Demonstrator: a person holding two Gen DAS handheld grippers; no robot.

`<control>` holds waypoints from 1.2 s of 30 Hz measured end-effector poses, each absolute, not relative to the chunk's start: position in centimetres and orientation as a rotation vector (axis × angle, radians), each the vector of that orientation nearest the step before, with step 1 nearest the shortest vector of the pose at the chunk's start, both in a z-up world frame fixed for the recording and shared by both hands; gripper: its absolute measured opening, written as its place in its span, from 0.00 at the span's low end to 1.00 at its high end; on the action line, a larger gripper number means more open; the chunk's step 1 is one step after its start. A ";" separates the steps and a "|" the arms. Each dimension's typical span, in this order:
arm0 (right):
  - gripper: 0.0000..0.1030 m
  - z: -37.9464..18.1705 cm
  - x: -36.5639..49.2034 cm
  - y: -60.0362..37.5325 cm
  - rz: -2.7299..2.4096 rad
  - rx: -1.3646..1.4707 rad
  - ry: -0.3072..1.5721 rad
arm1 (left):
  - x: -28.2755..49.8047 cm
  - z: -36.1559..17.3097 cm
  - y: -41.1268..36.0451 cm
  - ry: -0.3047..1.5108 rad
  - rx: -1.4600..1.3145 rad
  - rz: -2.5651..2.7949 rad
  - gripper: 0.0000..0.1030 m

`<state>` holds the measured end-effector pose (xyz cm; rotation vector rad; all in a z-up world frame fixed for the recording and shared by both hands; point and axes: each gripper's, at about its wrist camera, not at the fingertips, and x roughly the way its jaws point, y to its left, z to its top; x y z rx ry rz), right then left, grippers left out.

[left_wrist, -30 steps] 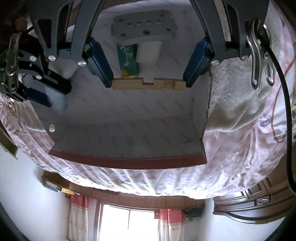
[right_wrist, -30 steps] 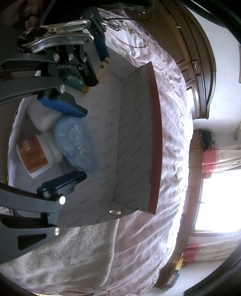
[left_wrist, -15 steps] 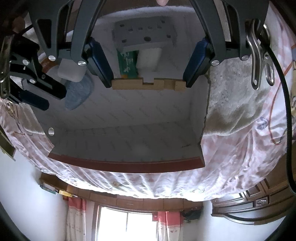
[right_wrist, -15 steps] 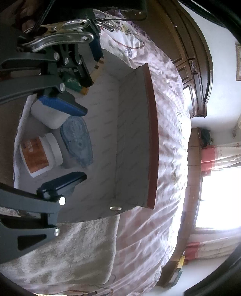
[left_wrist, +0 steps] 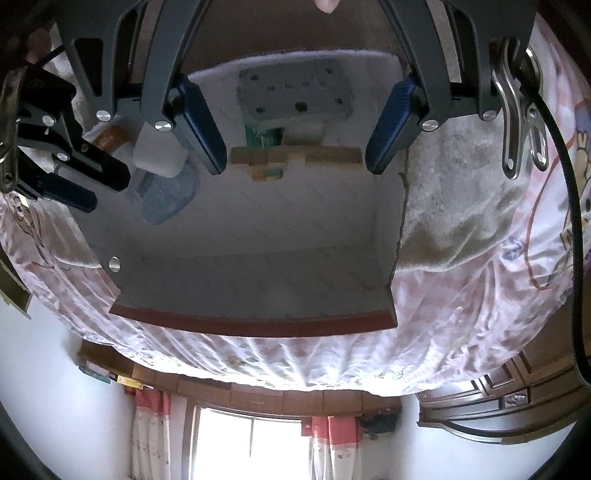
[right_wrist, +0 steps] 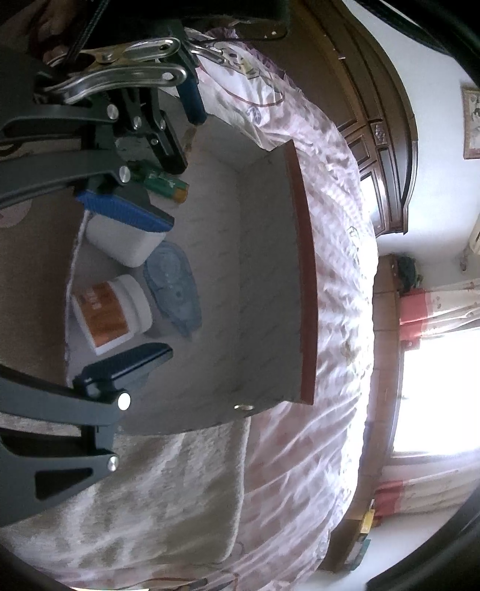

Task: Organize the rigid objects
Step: 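Withdraw both grippers from the box toward the light blue tube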

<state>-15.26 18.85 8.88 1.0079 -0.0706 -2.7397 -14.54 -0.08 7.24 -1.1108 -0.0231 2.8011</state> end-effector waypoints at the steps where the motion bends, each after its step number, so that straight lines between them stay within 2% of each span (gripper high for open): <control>1: 0.64 8.8 -15.1 18.9 -2.738 1.012 -0.076 | -14.4 7.2 -0.1 -0.026 -1.112 2.799 0.77; 26: 0.64 8.5 -9.9 19.7 -2.706 1.053 -0.170 | -10.0 7.7 -1.5 -0.083 -1.142 2.805 0.77; 36: 0.64 7.8 -7.0 20.2 -2.706 1.092 -0.201 | -6.7 6.2 -1.5 -0.065 -1.195 2.781 0.77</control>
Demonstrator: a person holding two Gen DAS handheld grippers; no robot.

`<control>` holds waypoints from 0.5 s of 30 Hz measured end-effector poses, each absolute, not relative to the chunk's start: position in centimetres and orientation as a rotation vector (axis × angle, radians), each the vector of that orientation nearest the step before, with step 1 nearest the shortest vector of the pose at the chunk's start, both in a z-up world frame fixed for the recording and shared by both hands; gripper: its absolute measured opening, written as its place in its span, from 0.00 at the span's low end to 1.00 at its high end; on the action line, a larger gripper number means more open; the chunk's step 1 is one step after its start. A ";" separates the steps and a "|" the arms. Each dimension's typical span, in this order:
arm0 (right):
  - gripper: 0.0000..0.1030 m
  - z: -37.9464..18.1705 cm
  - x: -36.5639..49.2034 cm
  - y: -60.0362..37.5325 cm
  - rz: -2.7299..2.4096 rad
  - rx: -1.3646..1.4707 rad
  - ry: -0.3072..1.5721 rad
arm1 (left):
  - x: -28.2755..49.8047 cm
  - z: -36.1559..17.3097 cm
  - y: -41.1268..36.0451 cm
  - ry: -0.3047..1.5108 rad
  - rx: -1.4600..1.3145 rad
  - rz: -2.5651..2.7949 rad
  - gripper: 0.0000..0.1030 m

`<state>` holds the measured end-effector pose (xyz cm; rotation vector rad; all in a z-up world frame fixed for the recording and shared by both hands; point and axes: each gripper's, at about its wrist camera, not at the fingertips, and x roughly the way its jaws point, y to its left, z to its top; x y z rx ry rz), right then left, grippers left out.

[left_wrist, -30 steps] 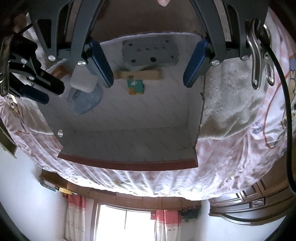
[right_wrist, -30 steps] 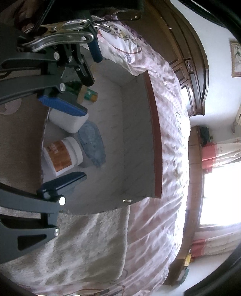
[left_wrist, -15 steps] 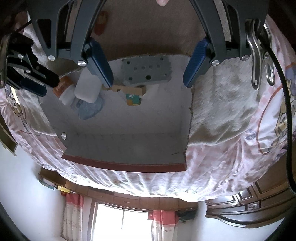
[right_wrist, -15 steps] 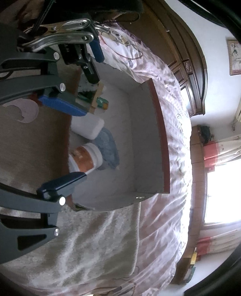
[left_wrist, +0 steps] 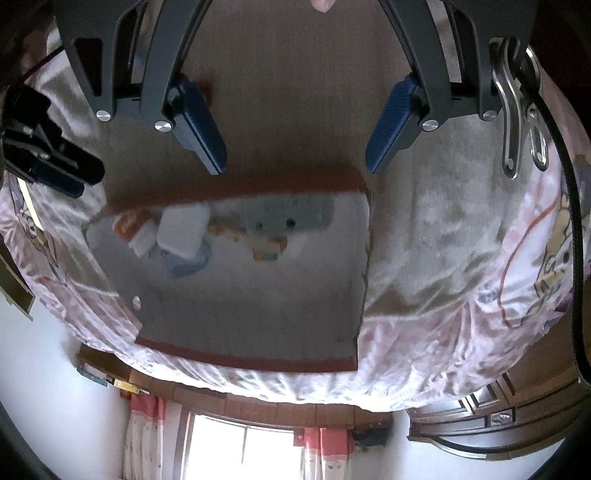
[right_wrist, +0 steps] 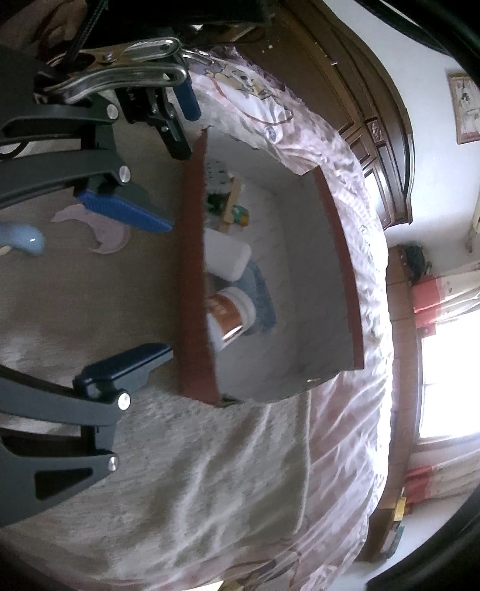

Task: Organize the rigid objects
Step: 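Withdraw both grippers from the box toward the light blue tube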

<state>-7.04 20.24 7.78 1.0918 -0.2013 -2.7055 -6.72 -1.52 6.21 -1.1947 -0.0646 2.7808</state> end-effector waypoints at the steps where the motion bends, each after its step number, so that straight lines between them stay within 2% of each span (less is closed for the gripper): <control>1: 0.64 7.6 -6.7 20.3 -2.707 1.099 -0.203 | -6.4 5.9 -1.5 -0.063 -1.208 2.772 0.77; 15: 0.64 5.3 -2.0 20.1 -2.665 1.188 -0.194 | -2.2 3.3 -1.3 -0.056 -1.270 2.715 0.77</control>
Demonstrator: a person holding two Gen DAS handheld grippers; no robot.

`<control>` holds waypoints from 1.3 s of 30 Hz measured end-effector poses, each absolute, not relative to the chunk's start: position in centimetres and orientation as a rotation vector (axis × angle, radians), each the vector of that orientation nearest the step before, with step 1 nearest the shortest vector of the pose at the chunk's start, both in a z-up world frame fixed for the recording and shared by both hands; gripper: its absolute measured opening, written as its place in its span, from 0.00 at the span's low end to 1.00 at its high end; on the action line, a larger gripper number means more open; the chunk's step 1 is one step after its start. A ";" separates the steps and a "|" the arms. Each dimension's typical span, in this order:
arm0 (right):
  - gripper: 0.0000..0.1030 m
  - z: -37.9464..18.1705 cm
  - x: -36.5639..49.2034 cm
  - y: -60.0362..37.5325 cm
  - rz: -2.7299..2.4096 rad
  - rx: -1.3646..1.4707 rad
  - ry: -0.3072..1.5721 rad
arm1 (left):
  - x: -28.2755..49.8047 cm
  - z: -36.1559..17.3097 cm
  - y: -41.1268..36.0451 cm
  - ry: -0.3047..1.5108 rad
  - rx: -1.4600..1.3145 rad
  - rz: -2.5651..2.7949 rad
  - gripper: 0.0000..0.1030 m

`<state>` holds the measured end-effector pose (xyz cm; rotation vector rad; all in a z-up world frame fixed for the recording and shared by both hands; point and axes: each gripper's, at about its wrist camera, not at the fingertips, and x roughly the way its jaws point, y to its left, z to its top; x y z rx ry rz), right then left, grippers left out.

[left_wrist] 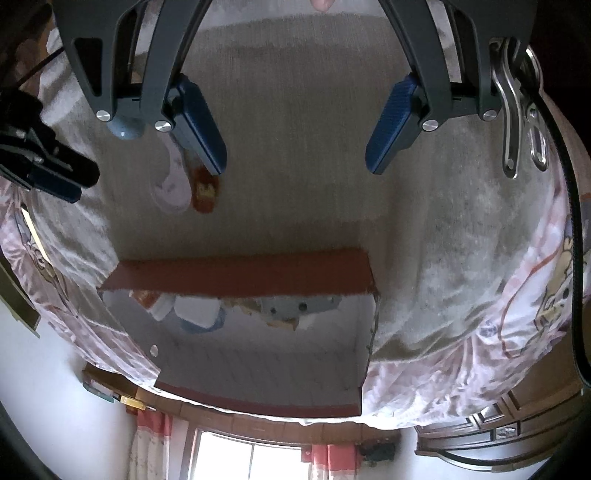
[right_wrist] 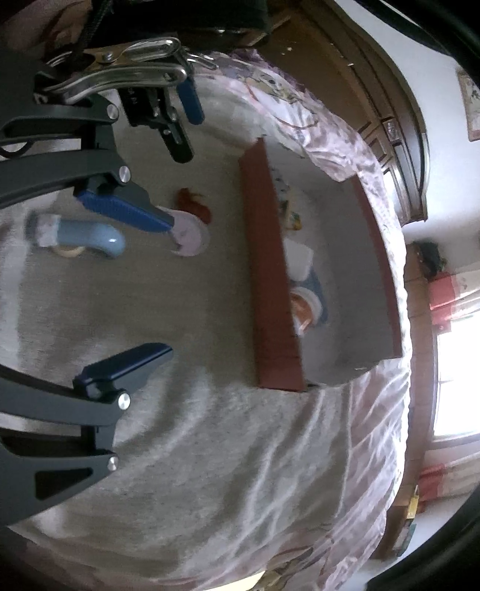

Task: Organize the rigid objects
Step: 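Withdraw both grippers from the box toward the light blue tube, then grasp the light blue tube with the right gripper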

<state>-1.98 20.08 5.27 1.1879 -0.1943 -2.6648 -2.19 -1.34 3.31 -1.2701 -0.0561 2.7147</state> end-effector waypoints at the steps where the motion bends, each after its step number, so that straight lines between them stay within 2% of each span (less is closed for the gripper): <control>1: 0.64 5.0 -1.7 19.9 -2.660 1.199 -0.186 | -2.0 3.2 -1.3 -0.057 -1.273 2.712 0.77; 18: 0.63 2.0 0.8 17.8 -2.579 1.283 -0.189 | 0.5 0.7 -1.1 -0.065 -1.373 2.666 0.77; 24: 0.48 2.2 0.9 17.4 -2.583 1.262 -0.176 | 0.4 0.5 -0.9 -0.046 -1.386 2.669 0.77; 32: 0.20 2.1 0.9 17.1 -2.558 1.250 -0.183 | 0.5 0.4 -0.8 -0.026 -1.387 2.672 0.76; 39: 0.18 3.2 0.9 17.6 -2.596 1.190 -0.172 | 0.5 0.6 -1.0 -0.034 -1.382 2.672 0.72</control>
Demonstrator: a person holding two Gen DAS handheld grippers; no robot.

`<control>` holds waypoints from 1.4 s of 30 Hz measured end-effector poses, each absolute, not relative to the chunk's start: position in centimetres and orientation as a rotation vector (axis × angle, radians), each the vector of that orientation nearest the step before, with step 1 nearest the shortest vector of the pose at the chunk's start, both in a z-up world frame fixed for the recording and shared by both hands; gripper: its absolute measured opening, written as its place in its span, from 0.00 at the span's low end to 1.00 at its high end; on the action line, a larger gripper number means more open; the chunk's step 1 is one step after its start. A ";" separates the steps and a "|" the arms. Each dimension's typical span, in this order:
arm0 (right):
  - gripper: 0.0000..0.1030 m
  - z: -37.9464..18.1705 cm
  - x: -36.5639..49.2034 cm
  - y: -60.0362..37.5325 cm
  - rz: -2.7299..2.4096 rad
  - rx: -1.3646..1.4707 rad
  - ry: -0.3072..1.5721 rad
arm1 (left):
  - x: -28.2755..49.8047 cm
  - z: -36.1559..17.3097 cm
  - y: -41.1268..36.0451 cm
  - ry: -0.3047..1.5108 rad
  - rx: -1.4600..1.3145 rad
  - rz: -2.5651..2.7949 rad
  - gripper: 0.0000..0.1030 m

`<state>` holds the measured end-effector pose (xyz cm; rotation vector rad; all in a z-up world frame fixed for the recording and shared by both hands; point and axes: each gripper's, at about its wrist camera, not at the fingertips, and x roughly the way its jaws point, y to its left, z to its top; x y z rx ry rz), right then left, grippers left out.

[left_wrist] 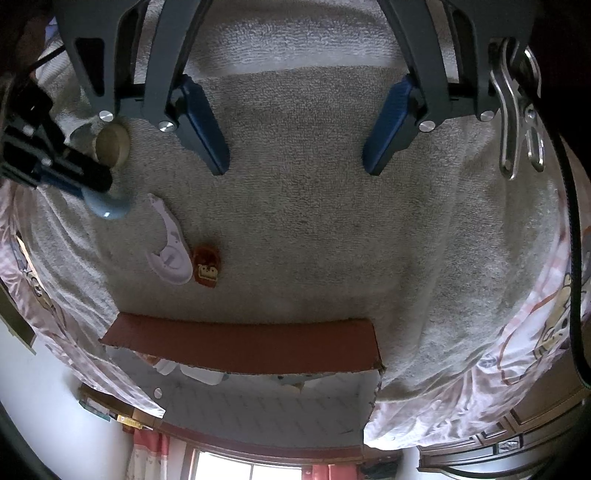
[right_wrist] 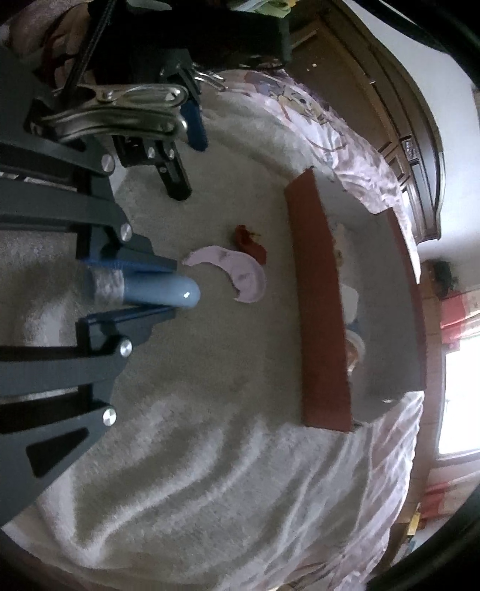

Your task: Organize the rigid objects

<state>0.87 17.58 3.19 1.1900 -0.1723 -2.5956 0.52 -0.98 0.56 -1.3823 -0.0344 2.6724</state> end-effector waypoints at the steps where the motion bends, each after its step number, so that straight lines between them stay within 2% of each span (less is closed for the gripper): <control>1: 0.18 3.4 0.8 17.8 -2.602 1.183 -0.173 | 0.5 0.6 -1.0 -0.038 -1.381 2.672 0.72; 11: 0.18 3.1 -0.7 21.2 -2.680 1.216 -0.217 | 0.4 1.7 -0.1 -0.129 -1.347 2.580 0.65; 19: 0.18 1.7 -1.1 22.3 -2.669 1.262 -0.259 | -0.4 2.6 4.3 -0.025 -1.267 2.520 0.60; 26: 0.18 1.2 -0.9 22.6 -2.666 1.234 -0.276 | -1.7 1.7 6.6 0.025 -1.322 2.510 0.44; 29: 0.18 1.1 -0.9 22.9 -2.656 1.227 -0.314 | -1.6 1.6 7.3 0.133 -1.312 2.566 0.29; 31: 0.19 1.1 -0.9 23.2 -2.647 1.218 -0.338 | -1.4 1.6 7.1 0.142 -1.306 2.572 0.25; 33: 0.21 1.0 -0.9 23.3 -2.637 1.208 -0.357 | -1.2 1.6 6.6 0.129 -1.317 2.573 0.15; 42: 0.38 0.9 -0.4 22.4 -2.646 1.164 -0.311 | -0.3 1.6 3.0 0.100 -1.369 2.629 0.13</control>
